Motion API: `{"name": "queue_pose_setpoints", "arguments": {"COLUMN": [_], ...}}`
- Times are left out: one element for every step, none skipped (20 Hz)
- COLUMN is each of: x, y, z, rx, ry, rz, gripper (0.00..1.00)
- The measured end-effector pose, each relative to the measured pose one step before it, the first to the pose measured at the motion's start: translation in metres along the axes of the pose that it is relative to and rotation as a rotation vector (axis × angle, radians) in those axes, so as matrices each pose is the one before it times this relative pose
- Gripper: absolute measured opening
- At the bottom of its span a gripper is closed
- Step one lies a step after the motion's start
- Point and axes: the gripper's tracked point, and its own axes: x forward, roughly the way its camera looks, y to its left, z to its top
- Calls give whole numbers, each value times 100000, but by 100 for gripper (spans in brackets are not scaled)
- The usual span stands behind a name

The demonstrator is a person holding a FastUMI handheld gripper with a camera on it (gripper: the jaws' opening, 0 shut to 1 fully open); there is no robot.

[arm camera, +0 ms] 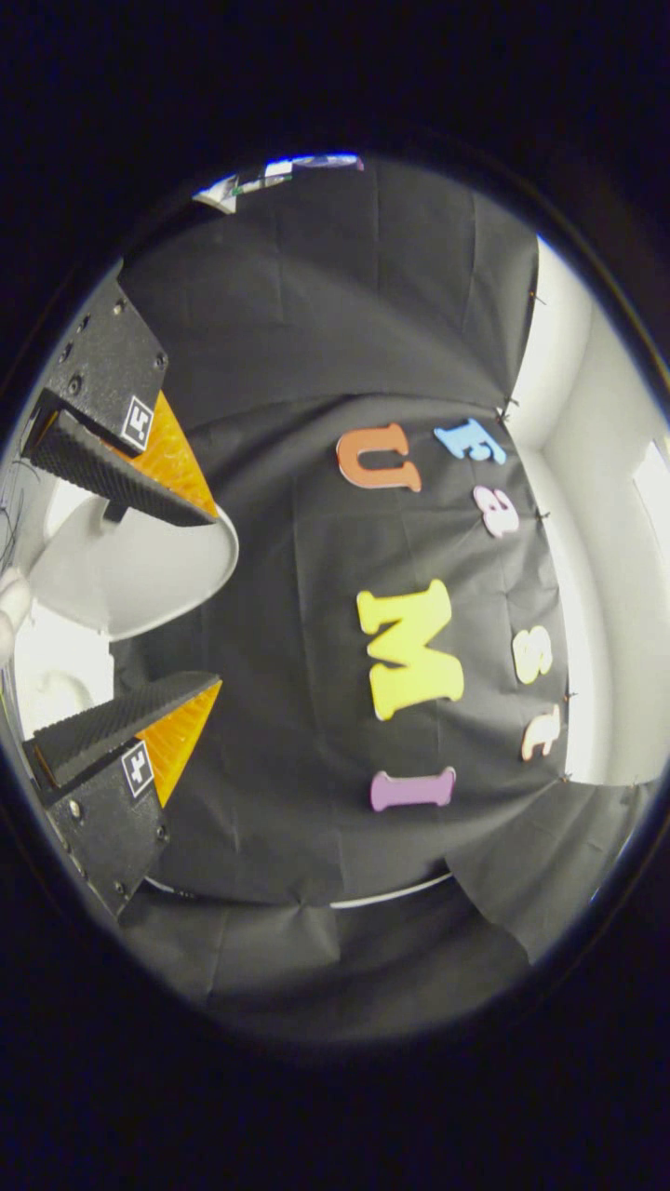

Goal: Open the toilet lid.

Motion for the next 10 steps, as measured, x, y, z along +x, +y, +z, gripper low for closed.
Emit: {"name": "queue_pose_setpoints", "arguments": {"x": [-786, -753, -720, -712, -613, -612, -554, -539, -375, -250], "y": [-1911, -1671, -1624, -1955, -1802, -1571, -1545, -1396, -1354, -1211], "z": [-329, -455, -530, -572, -685, -626, -746, -680, -952, -916], "rx": [-319, -817, -1250, -1578, -1804, -1117, -78, -62, -334, -856], "ry": [-267, -485, -446, -452, -45, -541, -149, -115, 124, 462], "rz": [-3358, -1960, -2280, -2942, -2512, -1919, -2054, -1867, -1950, -1874], "gripper": [98, 98, 98, 98, 98, 98, 98, 98, 98, 98]}}
